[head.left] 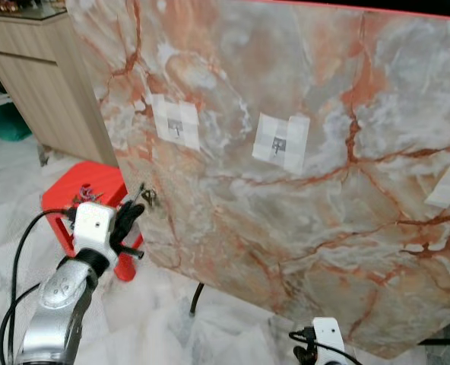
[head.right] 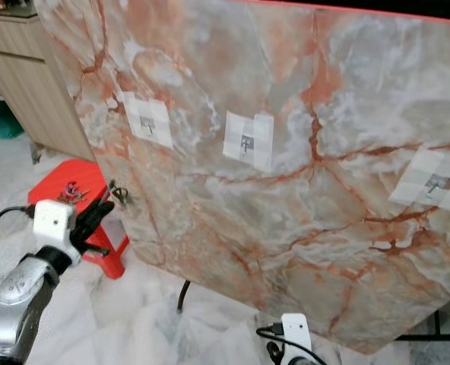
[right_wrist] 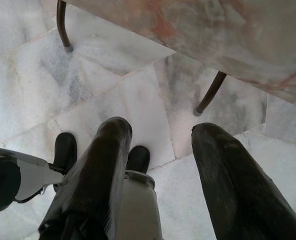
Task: Hang keys on a hook
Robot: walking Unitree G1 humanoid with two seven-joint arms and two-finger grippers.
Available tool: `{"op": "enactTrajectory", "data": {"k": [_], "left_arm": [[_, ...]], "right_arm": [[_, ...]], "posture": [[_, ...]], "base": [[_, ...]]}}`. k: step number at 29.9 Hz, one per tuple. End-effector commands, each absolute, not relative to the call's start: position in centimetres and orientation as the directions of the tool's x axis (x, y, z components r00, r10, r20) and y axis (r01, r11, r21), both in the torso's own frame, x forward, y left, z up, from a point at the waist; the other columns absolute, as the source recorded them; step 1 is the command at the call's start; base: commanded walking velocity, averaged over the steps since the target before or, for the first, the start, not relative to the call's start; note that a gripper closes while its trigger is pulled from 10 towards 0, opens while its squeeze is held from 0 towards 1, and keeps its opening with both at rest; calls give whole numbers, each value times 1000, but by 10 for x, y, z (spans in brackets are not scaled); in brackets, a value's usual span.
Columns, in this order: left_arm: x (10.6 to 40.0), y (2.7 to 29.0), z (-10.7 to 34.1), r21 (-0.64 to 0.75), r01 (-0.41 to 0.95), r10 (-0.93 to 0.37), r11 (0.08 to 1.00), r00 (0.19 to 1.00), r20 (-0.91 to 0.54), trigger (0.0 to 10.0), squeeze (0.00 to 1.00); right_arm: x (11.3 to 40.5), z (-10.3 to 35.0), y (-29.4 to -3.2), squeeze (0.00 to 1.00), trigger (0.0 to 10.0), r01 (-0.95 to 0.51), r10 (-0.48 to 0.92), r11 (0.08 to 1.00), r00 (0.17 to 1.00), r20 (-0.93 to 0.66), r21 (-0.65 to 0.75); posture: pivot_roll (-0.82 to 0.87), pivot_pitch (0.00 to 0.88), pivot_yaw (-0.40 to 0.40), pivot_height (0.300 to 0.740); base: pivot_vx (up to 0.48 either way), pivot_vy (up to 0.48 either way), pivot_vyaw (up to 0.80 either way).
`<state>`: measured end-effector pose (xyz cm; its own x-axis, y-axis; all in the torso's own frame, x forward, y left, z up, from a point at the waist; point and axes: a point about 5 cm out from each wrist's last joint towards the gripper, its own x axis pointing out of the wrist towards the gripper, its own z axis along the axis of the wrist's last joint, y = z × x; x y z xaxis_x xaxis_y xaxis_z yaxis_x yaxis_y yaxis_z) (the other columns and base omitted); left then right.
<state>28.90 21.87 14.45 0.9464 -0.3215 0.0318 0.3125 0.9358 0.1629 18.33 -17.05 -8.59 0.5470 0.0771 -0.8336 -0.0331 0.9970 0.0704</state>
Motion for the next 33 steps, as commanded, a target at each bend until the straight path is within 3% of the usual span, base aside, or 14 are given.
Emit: {"op": "enactTrajectory", "data": {"k": [1, 19, 33], "left_arm": [[294, 215, 153, 170, 352, -362, 920, 932, 29, 10000, 0], [338, 206, 188, 155, 382, -395, 911, 917, 60, 10000, 0], [349, 199, 189, 133, 389, -399, 911, 916, 53, 10000, 0]], "right_arm": [[184, -86, -169, 0, 10000, -26, 77, 997, 547, -834, 75], [187, -84, -167, 0, 10000, -19, 76, 997, 555, -829, 78], [188, -84, -166, 0, 10000, -10, 63, 998, 558, -827, 69]], "posture": [[106, 40, -8, 740], [99, 44, 2, 740], [102, 61, 10, 740]], "base": [[0, 0, 0], [0, 0, 0], [0, 0, 0]]}}
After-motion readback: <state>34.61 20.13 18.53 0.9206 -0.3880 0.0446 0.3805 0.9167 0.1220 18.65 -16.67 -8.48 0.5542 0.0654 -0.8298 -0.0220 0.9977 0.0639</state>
